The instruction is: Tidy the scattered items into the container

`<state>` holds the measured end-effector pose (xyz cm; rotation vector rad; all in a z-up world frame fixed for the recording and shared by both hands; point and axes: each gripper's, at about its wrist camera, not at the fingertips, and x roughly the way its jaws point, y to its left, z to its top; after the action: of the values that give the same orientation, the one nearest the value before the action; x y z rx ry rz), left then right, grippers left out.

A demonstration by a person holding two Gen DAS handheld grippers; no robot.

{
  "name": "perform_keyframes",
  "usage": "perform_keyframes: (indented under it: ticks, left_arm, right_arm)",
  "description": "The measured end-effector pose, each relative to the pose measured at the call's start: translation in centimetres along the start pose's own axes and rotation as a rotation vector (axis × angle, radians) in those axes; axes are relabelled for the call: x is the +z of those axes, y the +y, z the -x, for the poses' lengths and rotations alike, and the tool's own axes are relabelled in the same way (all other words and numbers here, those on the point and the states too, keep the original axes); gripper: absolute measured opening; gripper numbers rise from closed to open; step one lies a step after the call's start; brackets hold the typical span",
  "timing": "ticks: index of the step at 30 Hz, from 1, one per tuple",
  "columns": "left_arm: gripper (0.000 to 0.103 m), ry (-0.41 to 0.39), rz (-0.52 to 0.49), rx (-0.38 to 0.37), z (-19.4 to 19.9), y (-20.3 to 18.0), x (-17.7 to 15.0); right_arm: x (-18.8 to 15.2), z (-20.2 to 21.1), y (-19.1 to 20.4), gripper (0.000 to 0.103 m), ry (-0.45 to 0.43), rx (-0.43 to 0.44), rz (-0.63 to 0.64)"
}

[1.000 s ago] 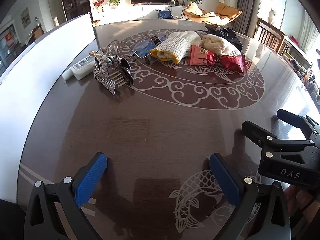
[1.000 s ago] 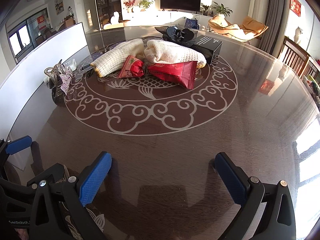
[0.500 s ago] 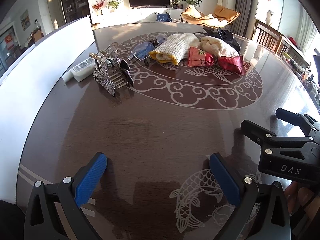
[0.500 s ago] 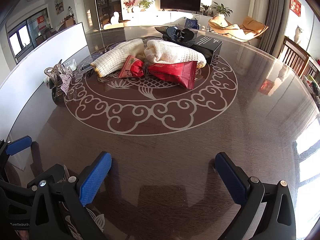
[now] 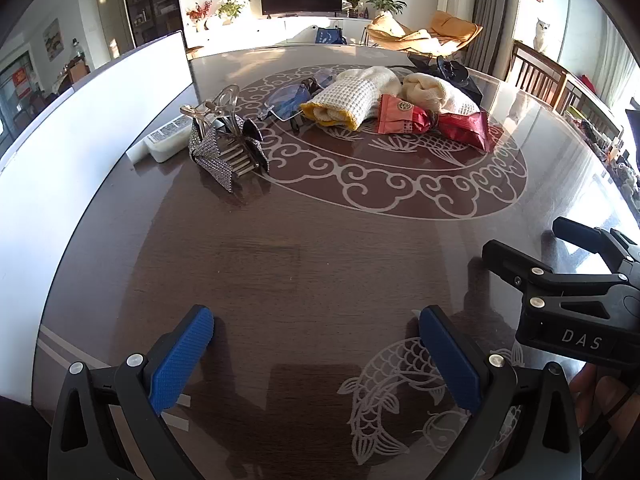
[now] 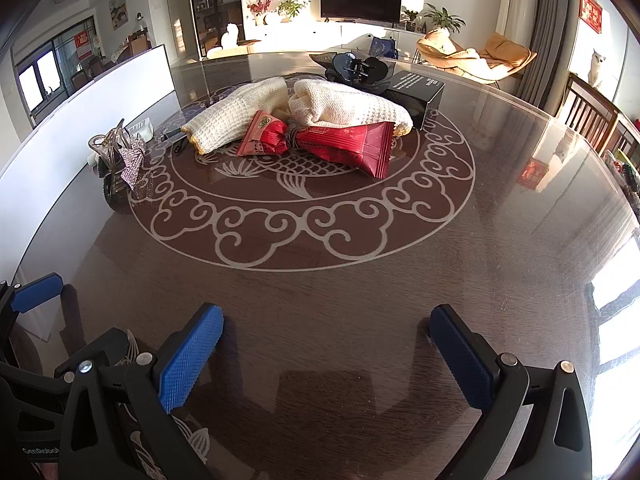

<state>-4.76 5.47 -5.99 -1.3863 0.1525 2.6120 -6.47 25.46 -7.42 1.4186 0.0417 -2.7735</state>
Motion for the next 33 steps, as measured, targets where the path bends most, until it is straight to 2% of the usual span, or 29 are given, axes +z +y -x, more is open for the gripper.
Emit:
perform_keyframes:
  ticks: [33]
  left_arm:
    - [0.103, 0.013, -0.013, -0.009, -0.12, 0.0, 0.14]
  right_arm:
    - [-0.12, 0.09, 0.1, 0.103, -0.003, -0.001, 0.0]
